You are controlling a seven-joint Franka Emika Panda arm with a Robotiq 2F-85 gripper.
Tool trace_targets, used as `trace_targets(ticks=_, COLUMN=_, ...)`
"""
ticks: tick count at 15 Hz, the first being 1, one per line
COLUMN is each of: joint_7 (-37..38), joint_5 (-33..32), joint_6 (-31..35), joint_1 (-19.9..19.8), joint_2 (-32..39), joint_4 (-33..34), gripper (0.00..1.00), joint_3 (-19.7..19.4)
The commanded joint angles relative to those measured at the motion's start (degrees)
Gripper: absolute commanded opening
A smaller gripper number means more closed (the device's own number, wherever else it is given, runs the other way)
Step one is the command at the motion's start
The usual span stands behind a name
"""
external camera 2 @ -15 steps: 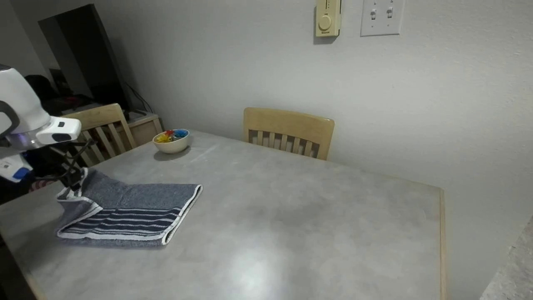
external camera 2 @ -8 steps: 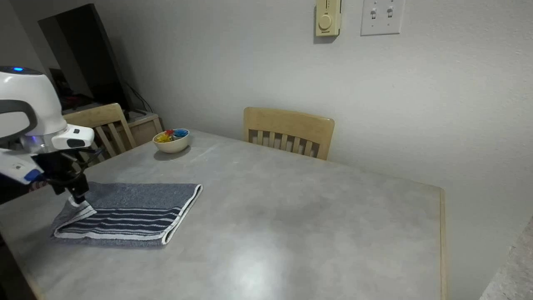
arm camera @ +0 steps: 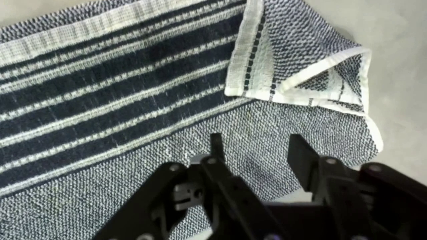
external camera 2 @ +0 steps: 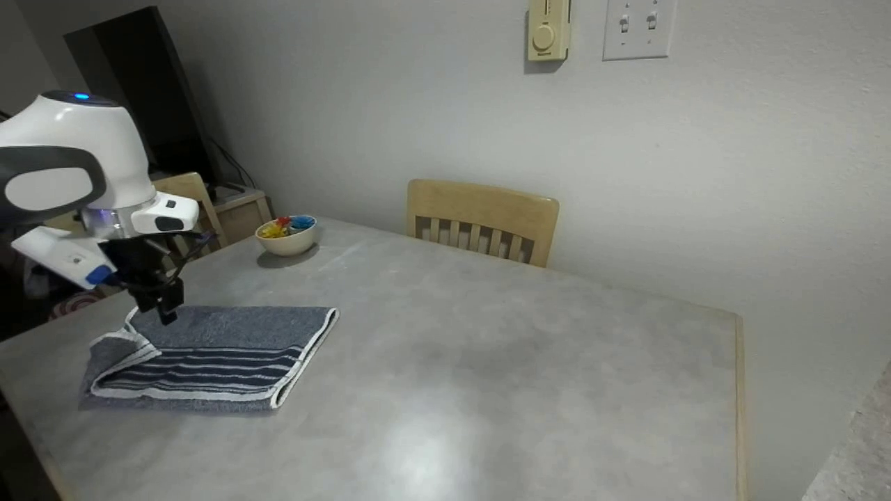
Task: Unfold the gray towel once
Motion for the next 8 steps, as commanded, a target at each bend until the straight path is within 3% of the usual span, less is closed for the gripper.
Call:
trace_targets(ticks=1, joint_7=-0.7, joint_5=1.7, joint_6=-0.8, joint_1=-0.4, joint_2=-2.7, joint_4=-1.2, gripper=0.24, joint_3=-1.0)
trace_targets(ticks=4, joint_7=-1.5, joint_5=0.1, joint_6=-2.1, joint_1=-1.5, joint_2=-1.8, joint_4=0.0, gripper=0.03, joint_3=-3.7)
trace_targets(ticks=8, joint_7=-4.7, joint_5=-0.3, joint_6=-3.3, joint_1=-4.4, joint_2=3.1, joint_4=4.2, gripper=0.0, joint_3=-7.8)
